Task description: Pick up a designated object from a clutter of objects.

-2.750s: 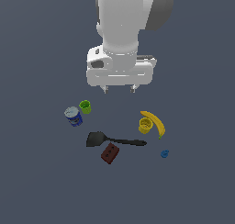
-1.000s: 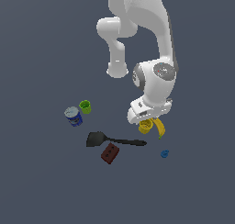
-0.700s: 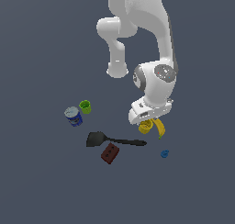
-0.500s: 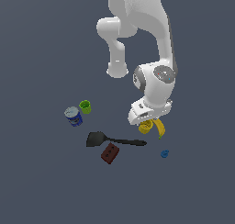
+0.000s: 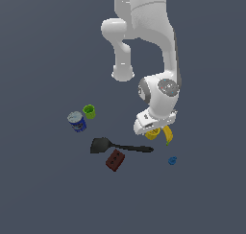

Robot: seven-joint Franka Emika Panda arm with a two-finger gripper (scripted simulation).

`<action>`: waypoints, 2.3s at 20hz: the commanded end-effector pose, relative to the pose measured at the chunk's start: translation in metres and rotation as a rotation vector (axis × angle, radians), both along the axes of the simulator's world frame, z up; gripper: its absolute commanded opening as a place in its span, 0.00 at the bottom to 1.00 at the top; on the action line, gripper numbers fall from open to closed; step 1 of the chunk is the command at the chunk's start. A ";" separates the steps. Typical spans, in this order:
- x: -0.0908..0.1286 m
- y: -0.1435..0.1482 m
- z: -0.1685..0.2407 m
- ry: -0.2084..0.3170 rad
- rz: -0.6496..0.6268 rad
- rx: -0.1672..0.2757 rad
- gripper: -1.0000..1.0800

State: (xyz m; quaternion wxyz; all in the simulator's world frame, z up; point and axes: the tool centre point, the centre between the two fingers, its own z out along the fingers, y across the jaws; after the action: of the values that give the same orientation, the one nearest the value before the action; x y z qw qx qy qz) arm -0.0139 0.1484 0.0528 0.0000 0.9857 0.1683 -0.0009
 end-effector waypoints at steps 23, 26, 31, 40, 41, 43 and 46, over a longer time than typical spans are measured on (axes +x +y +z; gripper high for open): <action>0.000 -0.005 0.015 -0.002 0.000 0.000 0.00; 0.000 -0.009 0.031 -0.002 0.000 0.000 0.00; 0.000 -0.018 0.070 -0.002 0.001 0.000 0.00; -0.001 -0.040 0.164 -0.002 0.002 0.002 0.00; -0.001 -0.042 0.175 -0.002 0.002 0.002 0.00; -0.001 -0.047 0.196 -0.001 0.002 0.003 0.00; -0.001 -0.054 0.228 -0.001 0.002 0.003 0.00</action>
State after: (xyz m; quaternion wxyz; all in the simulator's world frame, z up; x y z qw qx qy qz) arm -0.0146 0.0976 0.2641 -0.0010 0.9856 0.1690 -0.0001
